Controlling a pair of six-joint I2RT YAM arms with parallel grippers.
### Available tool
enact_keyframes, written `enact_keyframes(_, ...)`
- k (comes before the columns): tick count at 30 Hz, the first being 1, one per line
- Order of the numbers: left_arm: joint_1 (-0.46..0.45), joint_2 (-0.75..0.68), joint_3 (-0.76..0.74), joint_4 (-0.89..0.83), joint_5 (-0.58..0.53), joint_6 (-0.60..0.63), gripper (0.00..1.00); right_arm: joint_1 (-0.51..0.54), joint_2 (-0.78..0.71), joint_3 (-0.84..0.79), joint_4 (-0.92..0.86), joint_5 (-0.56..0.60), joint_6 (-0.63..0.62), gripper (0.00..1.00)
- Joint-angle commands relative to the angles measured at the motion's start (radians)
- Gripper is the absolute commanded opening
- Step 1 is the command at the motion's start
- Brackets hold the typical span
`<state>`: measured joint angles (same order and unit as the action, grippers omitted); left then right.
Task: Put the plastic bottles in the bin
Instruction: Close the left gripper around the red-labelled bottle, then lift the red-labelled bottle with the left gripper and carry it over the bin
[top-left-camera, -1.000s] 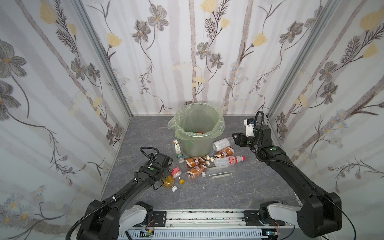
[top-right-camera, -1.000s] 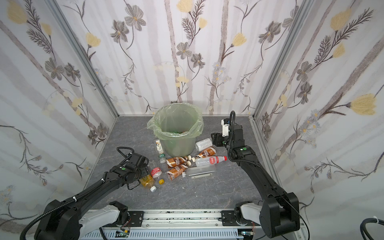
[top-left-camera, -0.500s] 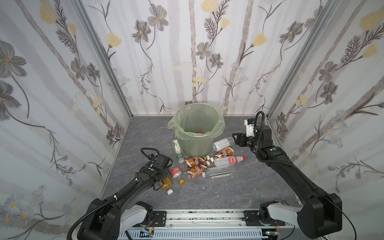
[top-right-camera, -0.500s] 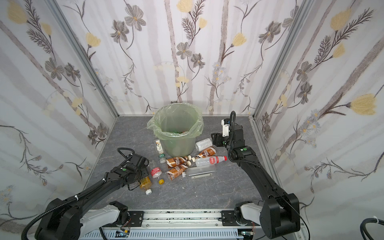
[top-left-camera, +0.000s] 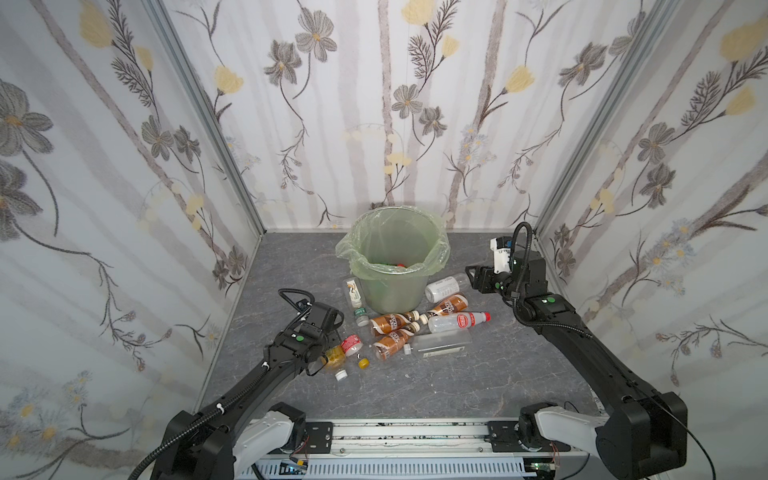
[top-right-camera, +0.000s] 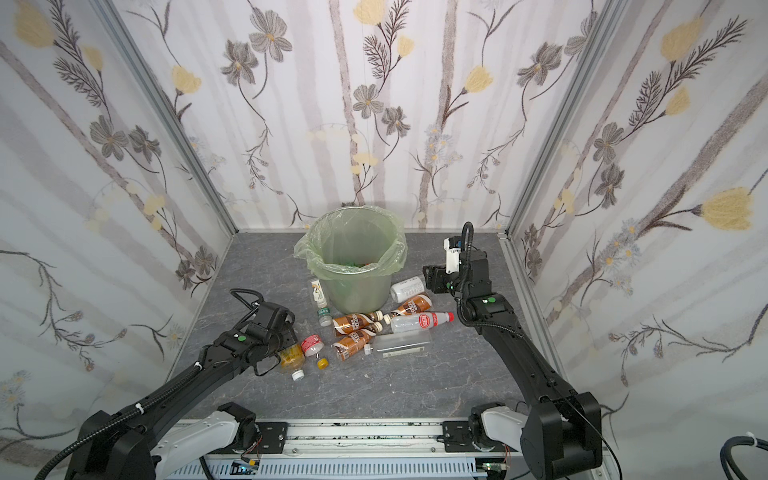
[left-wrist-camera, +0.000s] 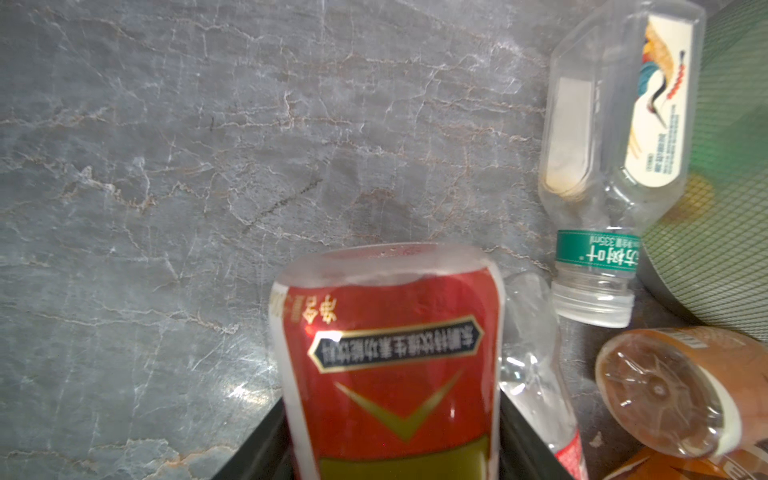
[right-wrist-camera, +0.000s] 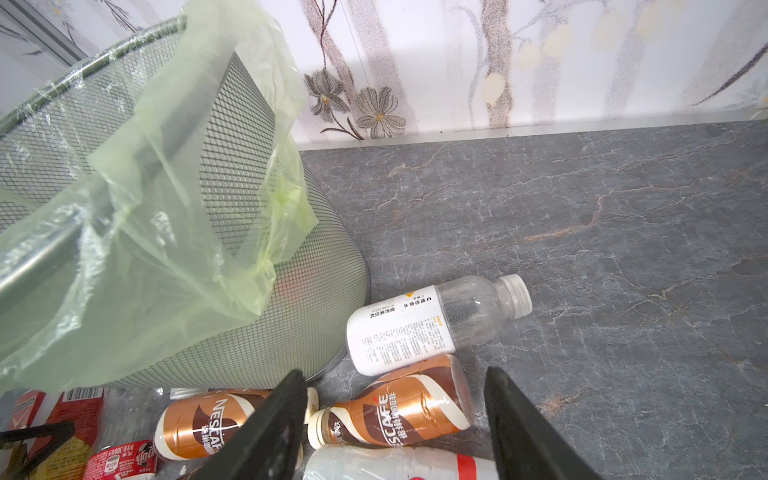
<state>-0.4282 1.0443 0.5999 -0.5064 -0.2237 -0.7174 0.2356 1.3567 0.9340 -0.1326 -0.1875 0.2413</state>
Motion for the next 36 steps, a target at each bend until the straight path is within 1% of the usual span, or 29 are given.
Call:
enact_keyframes(1,0.0,-0.011,0.038,-0.016,-0.014,0.036,0.58,0.001,-0.007,-0.003,0.021,0.001,-0.009,0.69)
enact_keyframes(8,0.006,-0.026,0.174,-0.05,-0.014,0.148,0.57,0.001,-0.004,0.005,0.022,0.002,-0.011,0.69)
enact_keyframes(16,0.022,0.035,0.427,-0.083,-0.035,0.347,0.57,0.0,-0.01,-0.002,0.021,-0.009,-0.014,0.7)
enact_keyframes(19,0.027,0.078,0.537,-0.083,-0.042,0.399,0.56,0.001,-0.017,-0.007,0.022,-0.012,-0.012,0.7)
enact_keyframes(25,0.028,0.149,0.751,-0.081,0.055,0.477,0.56,0.0,-0.045,-0.022,0.016,0.0,-0.013,0.7)
enact_keyframes(32,0.028,0.208,0.914,-0.075,0.159,0.595,0.56,0.001,-0.058,-0.046,0.025,-0.001,-0.007,0.7)
enact_keyframes(36,0.028,0.284,1.012,-0.072,0.188,0.636,0.55,0.001,-0.06,-0.047,0.031,-0.009,0.006,0.7)
